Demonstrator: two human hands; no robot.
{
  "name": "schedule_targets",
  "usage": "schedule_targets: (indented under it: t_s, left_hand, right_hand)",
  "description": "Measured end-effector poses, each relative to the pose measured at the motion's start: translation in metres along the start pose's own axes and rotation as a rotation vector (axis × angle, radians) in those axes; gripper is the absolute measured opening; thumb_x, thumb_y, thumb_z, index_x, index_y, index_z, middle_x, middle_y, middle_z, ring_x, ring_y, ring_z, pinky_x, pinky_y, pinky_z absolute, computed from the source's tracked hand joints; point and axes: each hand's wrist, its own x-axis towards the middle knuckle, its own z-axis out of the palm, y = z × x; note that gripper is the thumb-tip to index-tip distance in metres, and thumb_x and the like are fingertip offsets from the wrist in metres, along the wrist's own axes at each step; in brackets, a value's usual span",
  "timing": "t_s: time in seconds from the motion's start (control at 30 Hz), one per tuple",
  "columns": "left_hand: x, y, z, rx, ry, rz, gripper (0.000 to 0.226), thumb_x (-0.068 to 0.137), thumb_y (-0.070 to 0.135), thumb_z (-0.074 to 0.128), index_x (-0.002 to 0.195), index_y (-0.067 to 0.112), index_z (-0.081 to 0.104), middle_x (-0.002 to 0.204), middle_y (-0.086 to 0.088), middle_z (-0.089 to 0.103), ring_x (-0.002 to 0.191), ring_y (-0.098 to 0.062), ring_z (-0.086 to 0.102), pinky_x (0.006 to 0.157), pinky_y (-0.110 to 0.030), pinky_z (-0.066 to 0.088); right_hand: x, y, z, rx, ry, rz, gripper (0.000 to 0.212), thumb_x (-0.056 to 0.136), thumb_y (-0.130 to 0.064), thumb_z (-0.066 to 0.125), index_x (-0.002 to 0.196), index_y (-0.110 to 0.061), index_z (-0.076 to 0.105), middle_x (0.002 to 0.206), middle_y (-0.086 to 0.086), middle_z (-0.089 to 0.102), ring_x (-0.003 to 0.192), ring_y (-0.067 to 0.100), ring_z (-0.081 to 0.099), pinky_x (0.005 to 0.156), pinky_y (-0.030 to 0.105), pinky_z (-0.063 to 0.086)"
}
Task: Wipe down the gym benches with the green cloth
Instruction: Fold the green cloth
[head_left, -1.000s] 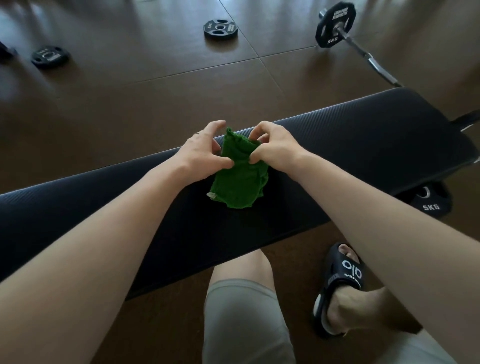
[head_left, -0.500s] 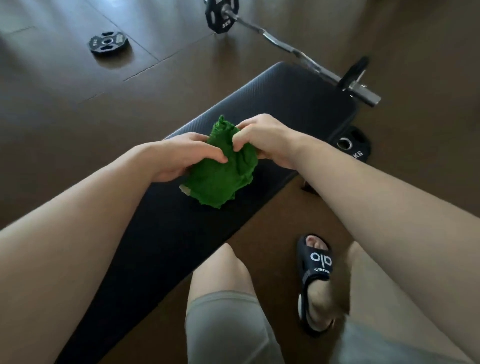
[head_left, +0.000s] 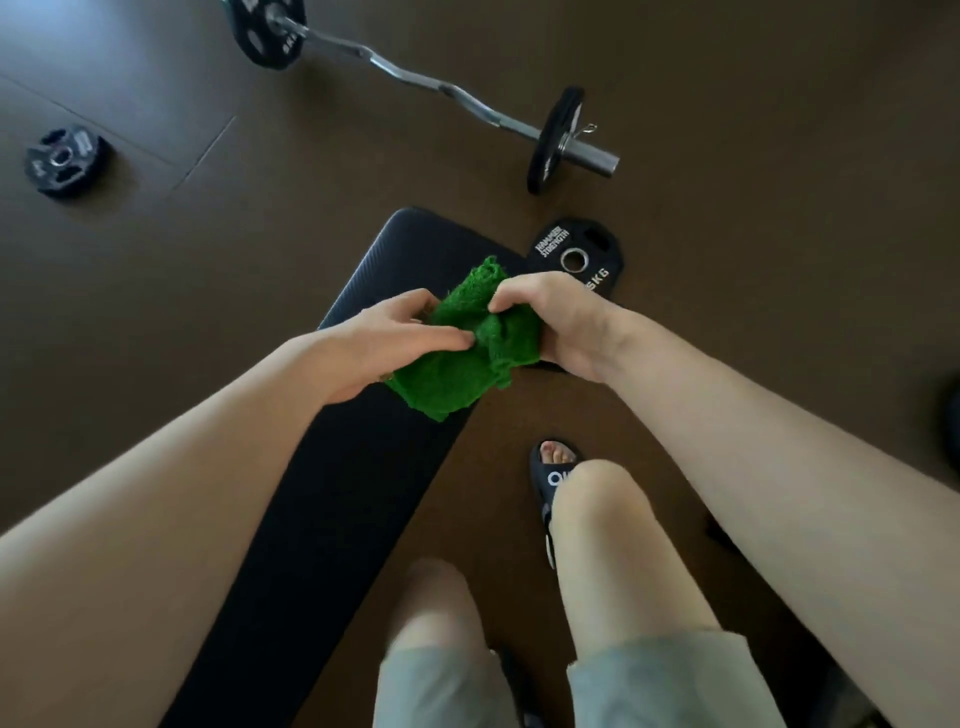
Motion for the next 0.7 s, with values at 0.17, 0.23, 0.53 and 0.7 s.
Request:
schedule_targets:
  t_s: [0.17,0.23,0.53,0.7]
  left_hand:
    - [-0.084,0.084,0.025,0.258,0.189,0.246,0.035,0.087,0.038,0.077,0.109,0.024,0.053,0.113,0.006,0.06,0.106,-0.009,0.058,0.08,-0.026,0.048]
    - [-0.127,0.123,0.037,0.19,0.07,0.272,0.032,0.088,0.049,0.074,0.104,0.024,0.061,0.109,0.004,0.066,0.106,-0.014,0.063,0.091,-0.032,0.053]
    - [-0.231,0.266,0.086,0.247,0.027,0.375,0.032,0.087,0.043,0.077,0.105,0.021,0.061,0.095,0.005,0.067,0.086,-0.009,0.065,0.07,-0.023,0.052]
    - [-0.221,0.348,0.111,0.32,-0.086,0.365,0.016,0.096,0.031,0.063,0.108,0.022,0.069,0.107,-0.004,0.073,0.103,-0.021,0.069,0.098,-0.047,0.055]
  right_hand:
    - [-0.115,-0.057,-0.013,0.164,0.12,0.011,0.022,0.093,-0.011,0.065,0.112,-0.002,0.072,0.111,0.018,0.075,0.101,0.029,0.073,0.09,0.039,0.061]
    - [-0.167,-0.082,-0.013,0.196,0.163,-0.019,0.026,0.094,-0.014,0.067,0.115,0.0,0.074,0.115,0.018,0.075,0.105,0.032,0.073,0.096,0.045,0.06]
    - [-0.33,-0.164,-0.045,0.482,0.306,-0.175,0.028,0.103,-0.014,0.058,0.124,0.0,0.071,0.12,0.014,0.075,0.11,0.024,0.072,0.083,0.03,0.059]
    - [-0.368,-0.19,-0.12,0.391,0.518,-0.198,0.02,0.098,-0.012,0.055,0.102,-0.004,0.073,0.097,0.007,0.07,0.093,0.019,0.067,0.077,0.033,0.056]
